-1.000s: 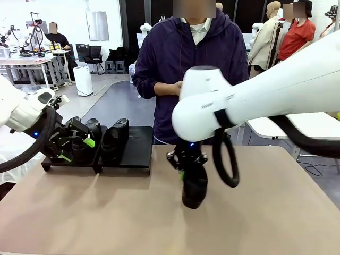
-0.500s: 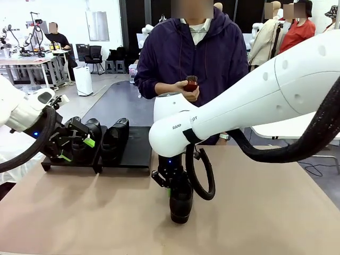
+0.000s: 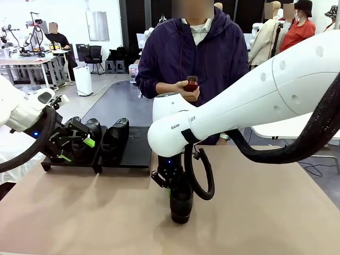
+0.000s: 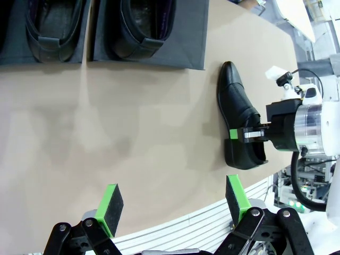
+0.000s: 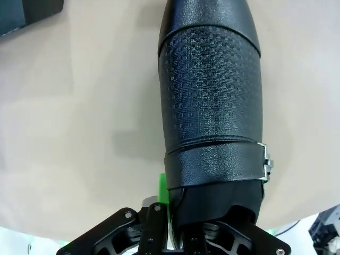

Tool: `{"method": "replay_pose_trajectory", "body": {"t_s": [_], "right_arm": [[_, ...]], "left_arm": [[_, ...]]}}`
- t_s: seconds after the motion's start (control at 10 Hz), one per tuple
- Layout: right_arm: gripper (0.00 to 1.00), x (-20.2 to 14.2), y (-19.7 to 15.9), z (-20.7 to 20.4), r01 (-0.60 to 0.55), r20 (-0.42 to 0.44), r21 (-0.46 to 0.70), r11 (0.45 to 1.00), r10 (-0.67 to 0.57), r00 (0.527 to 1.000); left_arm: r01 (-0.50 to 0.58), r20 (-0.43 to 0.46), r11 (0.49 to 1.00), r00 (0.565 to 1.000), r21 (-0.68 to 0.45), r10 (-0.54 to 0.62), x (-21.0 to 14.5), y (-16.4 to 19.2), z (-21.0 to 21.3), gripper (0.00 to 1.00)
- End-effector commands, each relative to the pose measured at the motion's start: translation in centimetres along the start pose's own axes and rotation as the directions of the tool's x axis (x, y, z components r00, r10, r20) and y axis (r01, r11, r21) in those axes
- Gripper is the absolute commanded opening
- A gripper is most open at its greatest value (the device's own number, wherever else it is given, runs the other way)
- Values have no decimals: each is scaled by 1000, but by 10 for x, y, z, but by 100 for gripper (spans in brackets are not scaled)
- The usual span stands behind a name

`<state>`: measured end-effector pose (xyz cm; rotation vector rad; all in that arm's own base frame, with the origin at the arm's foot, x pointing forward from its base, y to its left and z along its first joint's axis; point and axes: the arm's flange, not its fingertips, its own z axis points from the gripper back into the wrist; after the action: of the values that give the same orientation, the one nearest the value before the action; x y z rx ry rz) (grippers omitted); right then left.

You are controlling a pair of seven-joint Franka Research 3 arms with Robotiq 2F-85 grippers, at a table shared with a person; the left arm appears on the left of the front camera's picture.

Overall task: Organize the shoes by placing them on the stand.
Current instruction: Pick up one Shoe and place it in the middle of the table.

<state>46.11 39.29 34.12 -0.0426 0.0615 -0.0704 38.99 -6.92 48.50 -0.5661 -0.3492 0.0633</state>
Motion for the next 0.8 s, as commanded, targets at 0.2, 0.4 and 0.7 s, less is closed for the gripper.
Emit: {"method": "replay_pose_trajectory", "body": {"t_s": [0.2,0.4,0.7], "right_arm": [[100,-2,-7,2,-22,-20,42,999,23,1000],[100,-9,-17,21,-36,0,63,997,36,999],[100,-36,-73,108,-131,30,111,985,129,991]], "left_arm": [[-6,-8,1000,1000,3,6,0,1,2,100],[-6,-8,1000,1000,3,6,0,1,2,100],[-6,-8,1000,1000,3,6,0,1,2,100]]}}
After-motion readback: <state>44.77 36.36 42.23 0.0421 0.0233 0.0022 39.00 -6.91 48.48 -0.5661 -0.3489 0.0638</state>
